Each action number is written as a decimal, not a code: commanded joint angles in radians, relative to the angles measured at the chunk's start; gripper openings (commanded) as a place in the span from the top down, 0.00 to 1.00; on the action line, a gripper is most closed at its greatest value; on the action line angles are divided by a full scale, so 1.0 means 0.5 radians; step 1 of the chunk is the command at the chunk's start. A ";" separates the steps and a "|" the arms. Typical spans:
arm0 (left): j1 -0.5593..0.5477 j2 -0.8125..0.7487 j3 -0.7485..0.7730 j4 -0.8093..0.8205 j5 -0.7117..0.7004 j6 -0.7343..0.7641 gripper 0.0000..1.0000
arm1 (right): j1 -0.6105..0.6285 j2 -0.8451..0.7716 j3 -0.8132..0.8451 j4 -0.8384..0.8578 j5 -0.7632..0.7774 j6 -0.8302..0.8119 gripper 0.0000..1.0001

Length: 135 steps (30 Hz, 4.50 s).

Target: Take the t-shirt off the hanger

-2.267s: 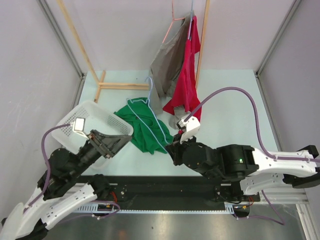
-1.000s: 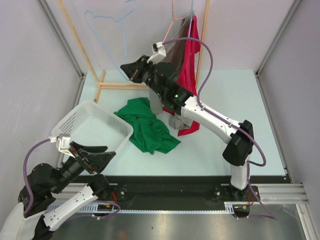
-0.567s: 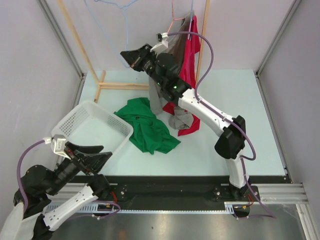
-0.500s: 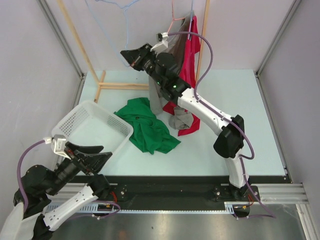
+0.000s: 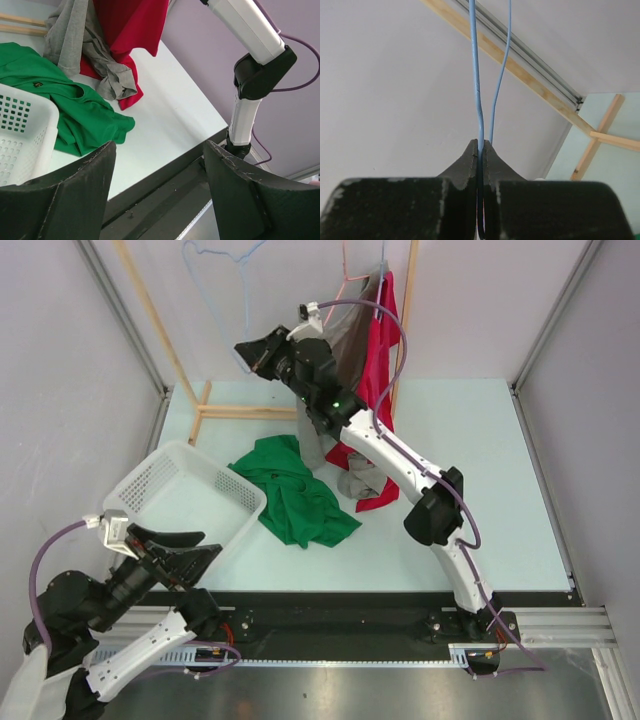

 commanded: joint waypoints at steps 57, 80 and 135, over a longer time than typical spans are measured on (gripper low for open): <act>0.087 3.177 0.703 0.074 -0.642 -0.956 0.00 | 0.344 -2.917 -2.068 -1.633 0.853 -0.484 0.00; 0.425 3.173 0.523 0.540 -0.470 -0.948 1.00 | 0.344 -3.294 -2.193 -1.783 0.794 -0.414 0.01; 1.348 1.043 0.100 0.331 -0.103 -0.126 0.00 | 0.347 -2.761 -2.001 -1.676 0.542 -0.463 0.00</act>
